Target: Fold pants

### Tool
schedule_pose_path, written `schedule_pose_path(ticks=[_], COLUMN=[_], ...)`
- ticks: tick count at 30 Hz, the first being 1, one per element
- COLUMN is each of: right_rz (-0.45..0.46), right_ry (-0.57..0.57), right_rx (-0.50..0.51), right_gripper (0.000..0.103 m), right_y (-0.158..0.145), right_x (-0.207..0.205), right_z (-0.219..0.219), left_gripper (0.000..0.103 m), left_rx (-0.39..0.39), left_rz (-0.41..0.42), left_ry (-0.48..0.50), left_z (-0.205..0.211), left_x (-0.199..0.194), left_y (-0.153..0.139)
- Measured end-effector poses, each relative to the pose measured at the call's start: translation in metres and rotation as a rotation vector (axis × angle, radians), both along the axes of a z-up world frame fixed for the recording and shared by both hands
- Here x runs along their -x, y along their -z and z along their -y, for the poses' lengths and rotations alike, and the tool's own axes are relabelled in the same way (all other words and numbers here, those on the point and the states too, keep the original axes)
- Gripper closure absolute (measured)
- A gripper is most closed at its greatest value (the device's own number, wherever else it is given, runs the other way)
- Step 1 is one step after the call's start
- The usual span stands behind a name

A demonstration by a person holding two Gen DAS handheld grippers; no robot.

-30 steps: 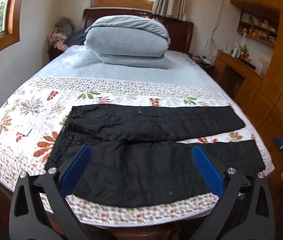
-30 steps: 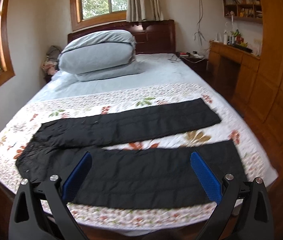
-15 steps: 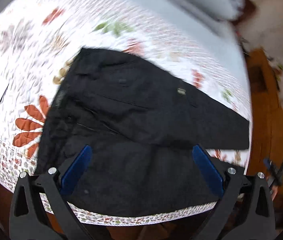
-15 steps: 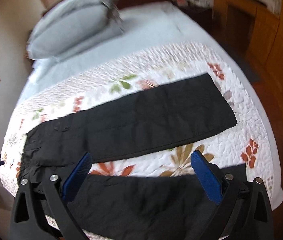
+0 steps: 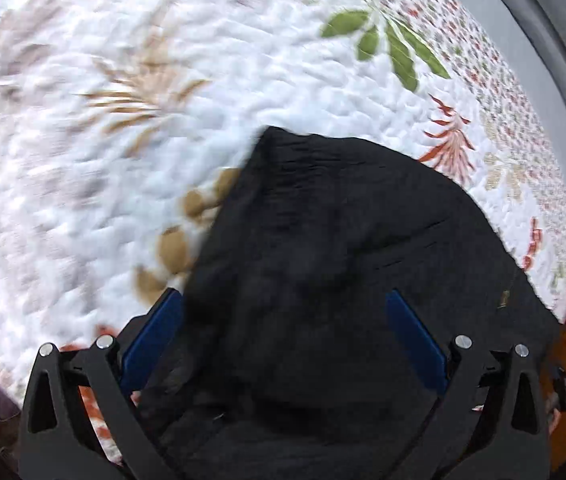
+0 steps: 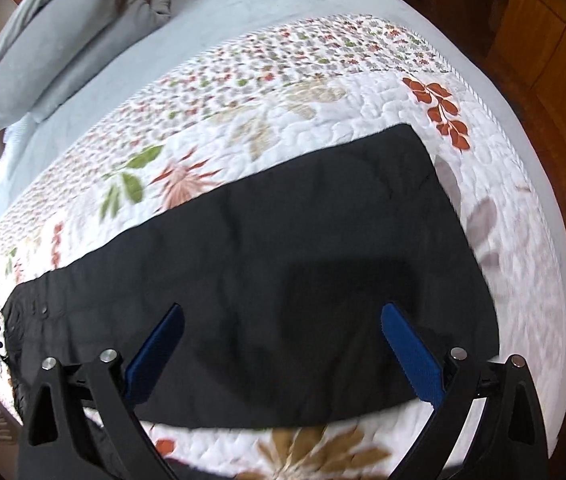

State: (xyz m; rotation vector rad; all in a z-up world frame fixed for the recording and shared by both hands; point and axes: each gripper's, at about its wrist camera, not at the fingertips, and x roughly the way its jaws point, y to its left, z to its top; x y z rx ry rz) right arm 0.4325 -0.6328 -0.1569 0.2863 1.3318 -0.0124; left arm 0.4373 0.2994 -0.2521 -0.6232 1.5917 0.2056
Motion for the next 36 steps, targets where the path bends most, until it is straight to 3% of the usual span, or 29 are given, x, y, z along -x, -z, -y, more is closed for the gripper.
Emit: schedule_pose_path(ticks=[5,9,11,17,20,26,32,33,36], right_rz=[-0.016,-0.032,-0.033,0.036,0.056,0.001,-0.069,-0.065,-0.034], right_ry=[-0.022,-0.043,-0.056,-0.079,-0.033,0.006,-0.055,-0.069,-0.149], right_rx=[0.028,0.022,0.004,-0.059,-0.085,-0.062,0.057,0.076,0.140], right_gripper=[0.003,0.003,0.003,0.003,0.003,0.003,0.004,0.005,0.024], right_y=[0.018,0.032,0.036,0.019,0.011,0.024,0.045,0.046,0.045], right_x=[-0.024,-0.034,-0.036,-0.035,-0.038,-0.059,-0.080,-0.080,-0.081], right_z=[0.019,0.030,0.034,0.057,0.079,0.093,0.079,0.076,0.059], left_gripper=[0.003,0.007,0.046,0.062,0.067,0.069,0.065,0.065,0.062], left_rx=[0.183,0.209,0.189,0.170,0.171,0.140,0.161,0.164,0.150], left_rz=[0.004,0.027,0.018,0.038,0.046,0.052,0.040,0.038,0.031], left_ry=[0.074,0.098,0.104,0.124,0.122,0.157,0.133,0.128,0.127], left_z=[0.022,0.029,0.030,0.025,0.024,0.030,0.027,0.027,0.030], left_x=[-0.017,-0.020,-0.019,-0.018,-0.015,-0.019,-0.021,-0.021,-0.023], left_y=[0.011,0.008,0.015,0.018,0.015,0.016,0.020,0.020,0.021])
